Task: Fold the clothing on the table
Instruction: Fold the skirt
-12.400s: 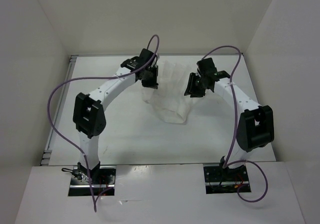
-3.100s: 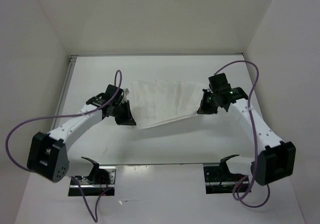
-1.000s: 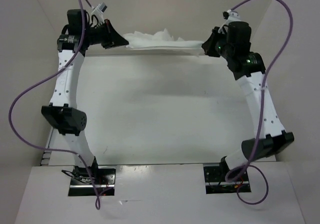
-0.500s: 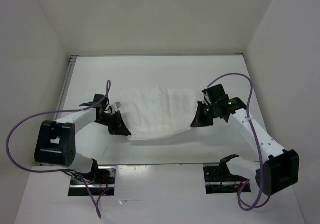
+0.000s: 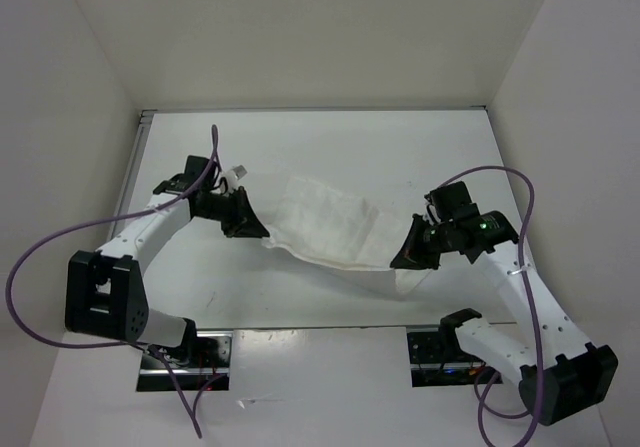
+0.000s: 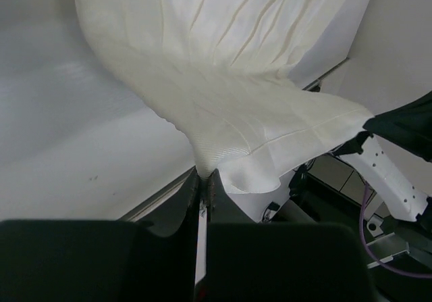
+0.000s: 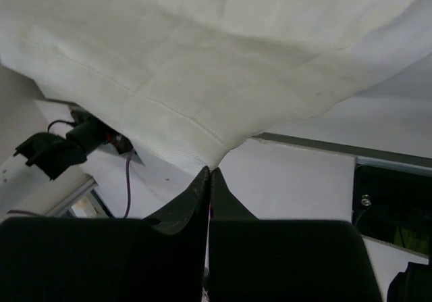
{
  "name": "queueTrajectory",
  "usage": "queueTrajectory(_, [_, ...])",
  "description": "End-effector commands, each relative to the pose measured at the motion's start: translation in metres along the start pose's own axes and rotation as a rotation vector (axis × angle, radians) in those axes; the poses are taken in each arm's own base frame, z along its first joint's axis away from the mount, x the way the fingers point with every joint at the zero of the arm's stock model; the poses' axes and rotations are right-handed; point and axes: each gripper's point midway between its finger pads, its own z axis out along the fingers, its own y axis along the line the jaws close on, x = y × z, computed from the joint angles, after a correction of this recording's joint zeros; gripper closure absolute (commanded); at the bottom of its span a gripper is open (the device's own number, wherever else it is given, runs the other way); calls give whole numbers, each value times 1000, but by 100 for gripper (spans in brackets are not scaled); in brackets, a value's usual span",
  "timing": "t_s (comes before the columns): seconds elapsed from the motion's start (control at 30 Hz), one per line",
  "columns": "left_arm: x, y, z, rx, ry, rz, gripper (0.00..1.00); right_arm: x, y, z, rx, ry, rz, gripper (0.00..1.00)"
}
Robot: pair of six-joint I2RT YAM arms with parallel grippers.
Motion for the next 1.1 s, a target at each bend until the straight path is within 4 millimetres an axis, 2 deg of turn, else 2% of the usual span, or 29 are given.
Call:
queueTrajectory(0.0, [-40, -37, -11, 75, -95, 85, 97, -25, -8, -9, 66, -100, -7, 100])
queueTrajectory(0.13, [-45, -36, -18, 23, -130, 83, 97, -43, -14, -10, 148, -146, -9, 100])
queueTrajectory(0.3, [-29, -16, -14, -14, -156, -3, 97, -79, -24, -14, 258, -278, -36, 100])
queueTrajectory(0.33, [-24, -14, -14, -15, -154, -6, 97, -88, -20, -15, 255, -304, -41, 100])
queueTrajectory(0.4, [-16, -12, -14, -8, -147, -21, 97, -98, -21, -11, 272, -307, -58, 100])
queueTrajectory(0.47, [-7, -15, -21, -5, -151, -17, 97, -98, -17, -8, 254, -294, -71, 100])
queueTrajectory(0.5, [-1, -14, -24, -19, -146, -28, 97, -97, -16, -6, 249, -279, -69, 100])
queueTrajectory(0.6, [15, -19, -37, -15, -152, -21, 97, -73, -25, -6, 243, -214, -71, 100])
queueTrajectory(0.63, [27, -14, -38, -18, -146, -42, 97, -63, -28, -6, 239, -187, -65, 100])
queueTrajectory(0.73, [56, -10, -38, 8, -118, -91, 97, -28, -39, -17, 236, -111, -48, 100])
queueTrajectory(0.8, [71, -14, -42, 27, -124, -103, 97, -18, -36, -28, 224, -118, -49, 100])
queueTrajectory(0.83, [77, -10, -43, 12, -119, -125, 97, -15, -36, -32, 230, -110, -46, 100])
queueTrajectory(0.87, [79, -11, -43, 10, -123, -112, 97, -10, -42, -35, 256, -100, -39, 100])
queueTrajectory(0.97, [74, -13, -42, 21, -149, -131, 97, -8, -39, -36, 238, -99, -42, 100])
queueTrajectory(1.07, [50, -20, -43, 12, -190, -100, 95, -19, -38, -38, 272, -121, -42, 100])
